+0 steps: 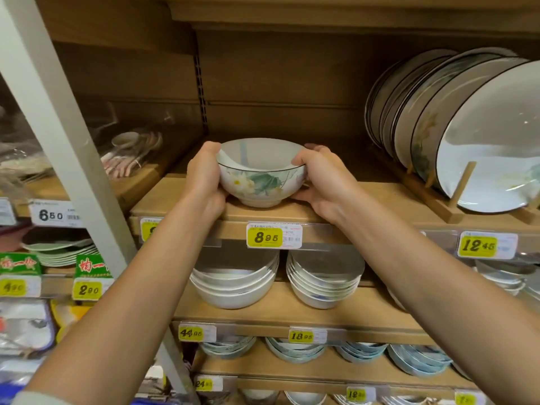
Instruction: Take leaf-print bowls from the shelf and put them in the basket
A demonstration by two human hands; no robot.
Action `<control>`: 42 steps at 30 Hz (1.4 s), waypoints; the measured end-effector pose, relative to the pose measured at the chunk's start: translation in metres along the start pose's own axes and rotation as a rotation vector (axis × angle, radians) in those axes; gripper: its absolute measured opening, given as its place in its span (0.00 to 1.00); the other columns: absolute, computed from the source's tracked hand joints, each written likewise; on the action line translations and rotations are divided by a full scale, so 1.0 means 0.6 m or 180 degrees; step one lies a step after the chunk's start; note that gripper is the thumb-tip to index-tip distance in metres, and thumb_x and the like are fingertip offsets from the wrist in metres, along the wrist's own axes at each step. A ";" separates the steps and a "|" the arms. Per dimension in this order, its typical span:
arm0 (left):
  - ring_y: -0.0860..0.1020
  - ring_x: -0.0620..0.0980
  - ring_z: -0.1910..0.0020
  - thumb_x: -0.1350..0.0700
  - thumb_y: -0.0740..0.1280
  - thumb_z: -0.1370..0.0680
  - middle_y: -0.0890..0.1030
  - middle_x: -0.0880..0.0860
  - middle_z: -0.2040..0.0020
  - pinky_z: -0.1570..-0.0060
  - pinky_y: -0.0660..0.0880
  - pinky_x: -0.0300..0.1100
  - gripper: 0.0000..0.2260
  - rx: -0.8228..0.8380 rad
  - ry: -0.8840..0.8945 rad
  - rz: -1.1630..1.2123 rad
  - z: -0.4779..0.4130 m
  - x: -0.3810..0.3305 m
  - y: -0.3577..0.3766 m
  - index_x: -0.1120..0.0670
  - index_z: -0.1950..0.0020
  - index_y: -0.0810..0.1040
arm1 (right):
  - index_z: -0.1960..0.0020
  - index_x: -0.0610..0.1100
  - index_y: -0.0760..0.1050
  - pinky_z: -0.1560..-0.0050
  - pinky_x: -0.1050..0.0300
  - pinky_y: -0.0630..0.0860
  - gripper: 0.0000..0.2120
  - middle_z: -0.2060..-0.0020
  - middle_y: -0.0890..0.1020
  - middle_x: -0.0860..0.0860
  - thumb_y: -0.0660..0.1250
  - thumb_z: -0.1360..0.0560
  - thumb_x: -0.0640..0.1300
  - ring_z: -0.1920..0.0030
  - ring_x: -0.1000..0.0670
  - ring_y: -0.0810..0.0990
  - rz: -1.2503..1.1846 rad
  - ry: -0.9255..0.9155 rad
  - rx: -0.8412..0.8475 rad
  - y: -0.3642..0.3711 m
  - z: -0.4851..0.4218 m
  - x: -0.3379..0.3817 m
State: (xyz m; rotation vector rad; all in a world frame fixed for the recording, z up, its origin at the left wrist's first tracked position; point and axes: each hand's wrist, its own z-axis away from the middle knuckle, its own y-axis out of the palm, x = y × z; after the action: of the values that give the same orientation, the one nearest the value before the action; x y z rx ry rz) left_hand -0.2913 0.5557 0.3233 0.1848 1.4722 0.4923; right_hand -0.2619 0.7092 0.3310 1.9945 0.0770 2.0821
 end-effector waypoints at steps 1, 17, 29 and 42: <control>0.83 0.55 0.52 0.55 0.61 0.21 0.85 0.56 0.57 0.44 0.79 0.54 0.07 0.0013 -0.0025 0.0024 0.000 -0.004 -0.003 0.56 0.52 0.78 | 0.28 0.49 0.60 0.46 0.44 0.79 0.27 0.47 0.75 0.47 0.61 0.24 0.37 0.49 0.47 0.78 0.0055 -0.0016 0.0039 0.000 0.002 -0.002; 0.82 0.40 0.61 0.55 0.57 0.21 0.84 0.46 0.60 0.63 0.77 0.37 0.11 0.0014 0.0963 -0.0388 0.013 -0.003 -0.055 0.49 0.57 0.78 | 0.26 0.54 0.53 0.44 0.54 0.79 0.51 0.44 0.78 0.54 0.80 0.39 0.42 0.42 0.51 0.79 0.0234 -0.0437 0.0820 0.029 -0.020 -0.043; 0.79 0.44 0.59 0.54 0.56 0.19 0.80 0.49 0.58 0.61 0.76 0.40 0.09 0.0036 0.0423 -0.0324 -0.040 -0.037 -0.035 0.49 0.54 0.73 | 0.38 0.50 0.67 0.40 0.47 0.77 0.32 0.43 0.79 0.49 0.79 0.36 0.39 0.40 0.47 0.77 0.0224 -0.0101 0.0614 0.052 -0.070 -0.019; 0.78 0.45 0.55 0.53 0.57 0.18 0.78 0.50 0.52 0.58 0.77 0.41 0.09 -0.0078 0.0191 -0.0204 -0.071 -0.025 -0.032 0.50 0.39 0.69 | 0.36 0.44 0.71 0.37 0.47 0.75 0.34 0.42 0.81 0.45 0.81 0.38 0.43 0.40 0.47 0.78 0.0347 0.0087 0.0644 0.049 -0.106 -0.022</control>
State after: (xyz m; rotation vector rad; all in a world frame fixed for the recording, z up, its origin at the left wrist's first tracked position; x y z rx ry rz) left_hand -0.3294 0.5246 0.3244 0.1039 1.5250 0.4673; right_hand -0.3286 0.6866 0.3207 2.1291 0.1956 2.2499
